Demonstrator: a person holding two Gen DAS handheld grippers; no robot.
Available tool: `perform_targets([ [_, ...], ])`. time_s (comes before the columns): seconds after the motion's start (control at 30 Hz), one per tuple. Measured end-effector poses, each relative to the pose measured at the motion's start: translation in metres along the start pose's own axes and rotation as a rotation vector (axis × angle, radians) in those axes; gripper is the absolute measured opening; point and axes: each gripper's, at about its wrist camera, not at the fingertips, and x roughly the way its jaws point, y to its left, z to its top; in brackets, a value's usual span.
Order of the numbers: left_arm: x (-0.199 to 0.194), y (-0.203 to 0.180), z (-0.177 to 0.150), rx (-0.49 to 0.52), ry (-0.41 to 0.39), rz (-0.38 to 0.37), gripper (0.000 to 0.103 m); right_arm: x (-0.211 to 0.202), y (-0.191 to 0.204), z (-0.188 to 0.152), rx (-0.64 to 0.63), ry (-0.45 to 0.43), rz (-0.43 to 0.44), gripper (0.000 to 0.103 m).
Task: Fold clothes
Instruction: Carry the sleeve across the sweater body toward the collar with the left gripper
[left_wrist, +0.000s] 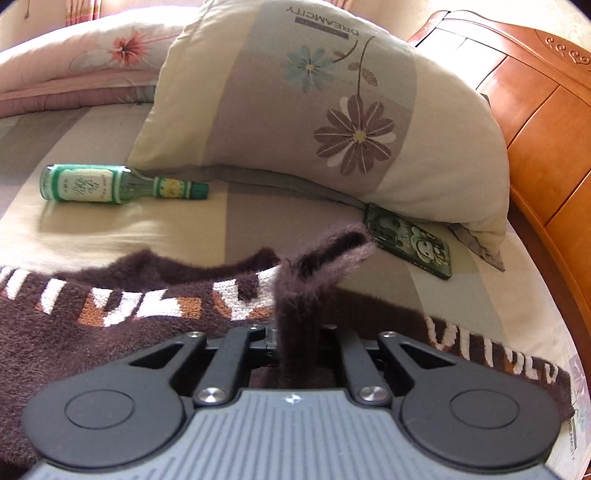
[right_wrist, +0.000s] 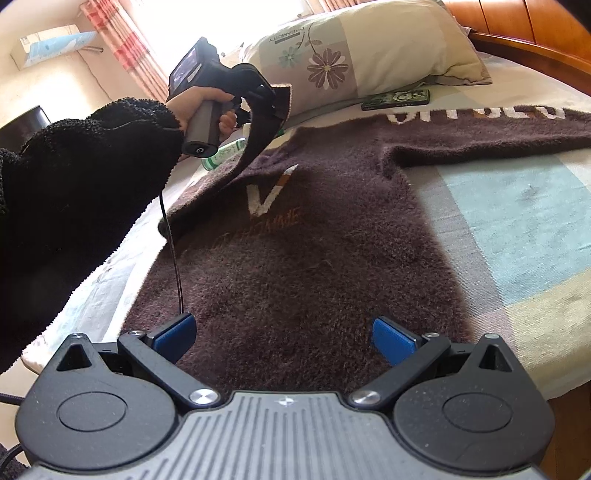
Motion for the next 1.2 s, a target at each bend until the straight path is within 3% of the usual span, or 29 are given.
perform_targets([
  [0.43,0.031,-0.006,-0.018,-0.061,0.042,-0.047,0.012,-0.003,0.004,-0.001,-0.028,0.022,-0.066,0.103],
  [0.67,0.018,-0.007,-0.017,-0.096,0.035,-0.161,0.038,0.002,0.015,0.0,-0.055,0.04,-0.074,0.103],
  [0.83,-0.007,0.002,-0.009,-0.061,0.01,-0.197,0.042,0.001,0.022,0.001,-0.072,0.047,-0.086,0.103],
  [0.97,-0.035,0.038,0.002,-0.069,-0.008,-0.196,0.047,0.0,0.032,0.002,-0.094,0.049,-0.093,0.103],
  [1.2,-0.071,0.144,-0.002,-0.136,-0.052,-0.07,0.054,0.008,0.05,0.004,-0.136,0.075,-0.081,0.103],
])
